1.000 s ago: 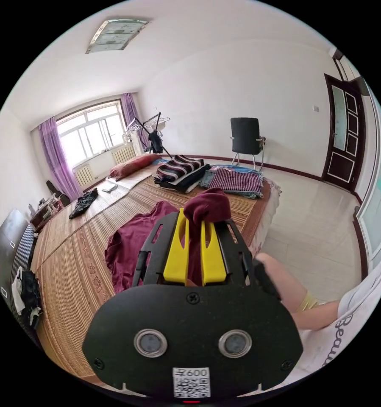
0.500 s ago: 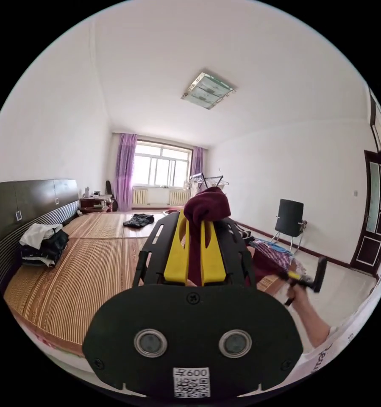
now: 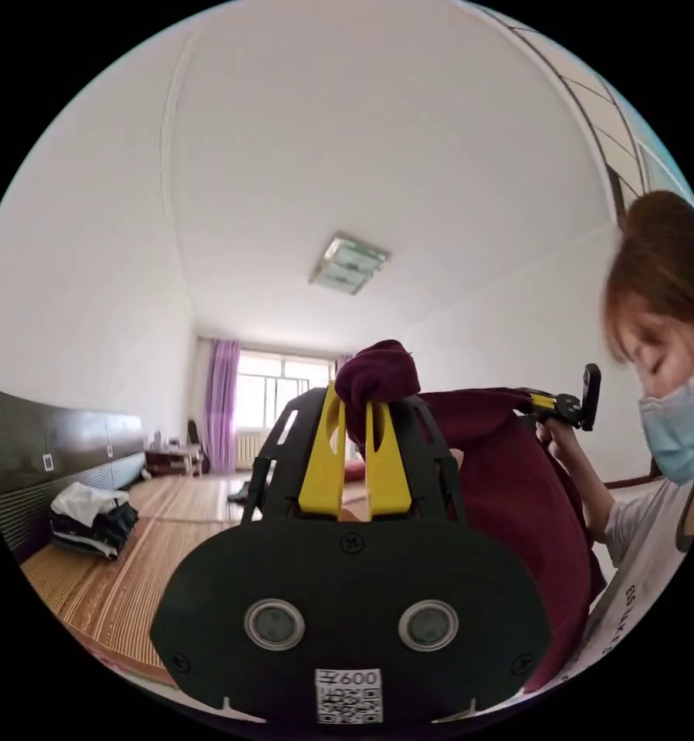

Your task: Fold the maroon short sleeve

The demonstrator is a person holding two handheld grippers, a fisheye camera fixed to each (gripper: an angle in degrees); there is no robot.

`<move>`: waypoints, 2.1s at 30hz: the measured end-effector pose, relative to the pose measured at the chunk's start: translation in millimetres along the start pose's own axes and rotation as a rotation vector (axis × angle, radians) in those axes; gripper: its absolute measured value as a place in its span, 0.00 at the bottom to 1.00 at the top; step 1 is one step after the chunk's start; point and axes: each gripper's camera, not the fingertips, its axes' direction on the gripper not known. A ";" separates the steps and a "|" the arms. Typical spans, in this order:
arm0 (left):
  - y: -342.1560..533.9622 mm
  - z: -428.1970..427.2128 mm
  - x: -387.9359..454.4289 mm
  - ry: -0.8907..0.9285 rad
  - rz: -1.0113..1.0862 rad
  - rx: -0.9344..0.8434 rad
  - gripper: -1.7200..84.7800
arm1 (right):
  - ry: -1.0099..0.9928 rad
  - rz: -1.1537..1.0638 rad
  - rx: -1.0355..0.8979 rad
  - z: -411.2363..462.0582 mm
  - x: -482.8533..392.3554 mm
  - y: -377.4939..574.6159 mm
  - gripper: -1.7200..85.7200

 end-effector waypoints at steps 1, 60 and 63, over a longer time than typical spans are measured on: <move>-3.1 35.3 -18.7 0.009 -0.041 -0.092 0.03 | -0.002 -0.010 -0.038 18.5 1.6 -4.3 0.01; 511.4 221.0 -61.1 -0.272 0.223 -1.108 0.04 | -0.447 0.084 -0.993 378.0 -269.1 415.4 0.01; 516.6 224.7 -43.9 -0.306 0.304 -1.157 0.04 | -0.490 0.127 -0.951 376.8 -251.9 424.4 0.01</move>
